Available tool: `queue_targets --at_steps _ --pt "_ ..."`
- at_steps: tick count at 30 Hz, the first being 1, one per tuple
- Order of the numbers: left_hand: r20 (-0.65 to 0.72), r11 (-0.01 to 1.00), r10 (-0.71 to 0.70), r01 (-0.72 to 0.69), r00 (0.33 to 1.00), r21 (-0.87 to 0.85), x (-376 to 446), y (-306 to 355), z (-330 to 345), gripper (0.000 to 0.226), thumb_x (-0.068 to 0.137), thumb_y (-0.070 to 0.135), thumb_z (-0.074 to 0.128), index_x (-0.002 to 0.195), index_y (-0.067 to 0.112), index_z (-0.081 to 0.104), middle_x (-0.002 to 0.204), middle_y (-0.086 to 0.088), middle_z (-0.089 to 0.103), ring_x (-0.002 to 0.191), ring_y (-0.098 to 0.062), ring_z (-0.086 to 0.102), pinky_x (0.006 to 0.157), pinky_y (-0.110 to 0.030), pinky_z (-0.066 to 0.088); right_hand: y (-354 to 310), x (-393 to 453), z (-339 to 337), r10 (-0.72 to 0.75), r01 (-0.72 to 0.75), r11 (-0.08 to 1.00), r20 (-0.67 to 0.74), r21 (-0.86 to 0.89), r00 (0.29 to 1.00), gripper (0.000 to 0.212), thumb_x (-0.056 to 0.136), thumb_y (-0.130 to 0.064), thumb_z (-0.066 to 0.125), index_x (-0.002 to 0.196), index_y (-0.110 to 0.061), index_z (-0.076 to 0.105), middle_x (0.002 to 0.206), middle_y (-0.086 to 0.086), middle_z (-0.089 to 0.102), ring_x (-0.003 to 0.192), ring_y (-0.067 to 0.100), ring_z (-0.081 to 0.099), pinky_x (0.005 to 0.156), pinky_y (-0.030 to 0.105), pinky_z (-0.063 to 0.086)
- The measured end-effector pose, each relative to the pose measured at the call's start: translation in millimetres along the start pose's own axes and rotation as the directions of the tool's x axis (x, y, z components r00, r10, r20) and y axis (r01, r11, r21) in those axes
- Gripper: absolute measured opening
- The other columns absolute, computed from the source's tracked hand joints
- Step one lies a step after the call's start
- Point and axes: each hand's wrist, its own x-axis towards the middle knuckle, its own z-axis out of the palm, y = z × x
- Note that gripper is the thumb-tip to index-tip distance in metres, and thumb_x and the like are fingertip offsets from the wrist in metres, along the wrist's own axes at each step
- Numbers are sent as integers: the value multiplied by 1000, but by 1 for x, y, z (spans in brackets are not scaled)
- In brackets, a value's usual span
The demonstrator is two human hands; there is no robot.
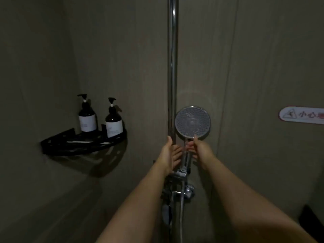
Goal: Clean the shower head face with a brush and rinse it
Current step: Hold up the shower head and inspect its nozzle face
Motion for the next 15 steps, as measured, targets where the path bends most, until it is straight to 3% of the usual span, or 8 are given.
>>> queue_targets --at_steps 3,5,7,10,12,13,15 --pt "-15 999 15 -15 1000 39 11 -11 11 74 96 56 13 145 3 29 152 -9 33 140 -22 31 110 -30 26 12 12 -8 -15 6 998 -124 -68 992 34 98 -18 42 65 -13 49 66 6 50 60 15 46 52 20 38" --pt "25 998 14 -16 1000 58 15 -18 17 67 99 48 13 142 3 35 148 -12 38 133 -22 40 88 -19 41 25 19 -12 -42 19 974 -101 -227 994 38 94 -4 44 57 -12 45 58 6 43 53 15 38 49 23 33" --pt "46 996 21 -25 999 80 15 -17 22 63 100 44 13 140 3 38 144 -14 45 127 -22 46 72 -18 43 37 23 -13 -18 6 955 -39 -298 999 36 91 4 44 59 -9 50 60 7 46 56 13 40 52 18 34" --pt "26 997 -4 2 1000 76 30 -21 19 62 101 42 11 143 2 32 125 -12 63 119 -10 57 83 -15 44 53 22 -8 57 -40 961 53 -273 997 19 92 4 46 93 -2 63 87 14 58 69 17 52 66 26 42" --pt "-12 999 -21 21 1000 35 34 -22 18 62 101 42 12 146 1 25 147 -14 41 138 -20 37 109 -27 30 62 22 -1 75 -46 973 121 -226 990 22 92 5 46 107 2 62 96 18 60 82 23 57 80 34 48" --pt "-38 1000 -24 24 999 13 35 -22 18 62 101 42 13 146 0 24 153 -15 30 142 -26 28 115 -34 23 67 24 1 61 -35 979 123 -201 991 23 91 5 47 109 2 62 98 17 61 89 24 57 87 36 47" --pt "-95 1000 -4 5 995 16 37 -21 18 62 101 42 16 144 -1 30 152 -19 30 142 -32 28 115 -37 23 72 26 5 25 -9 985 95 -174 995 19 90 1 52 104 -4 63 97 15 64 95 26 59 94 40 46"
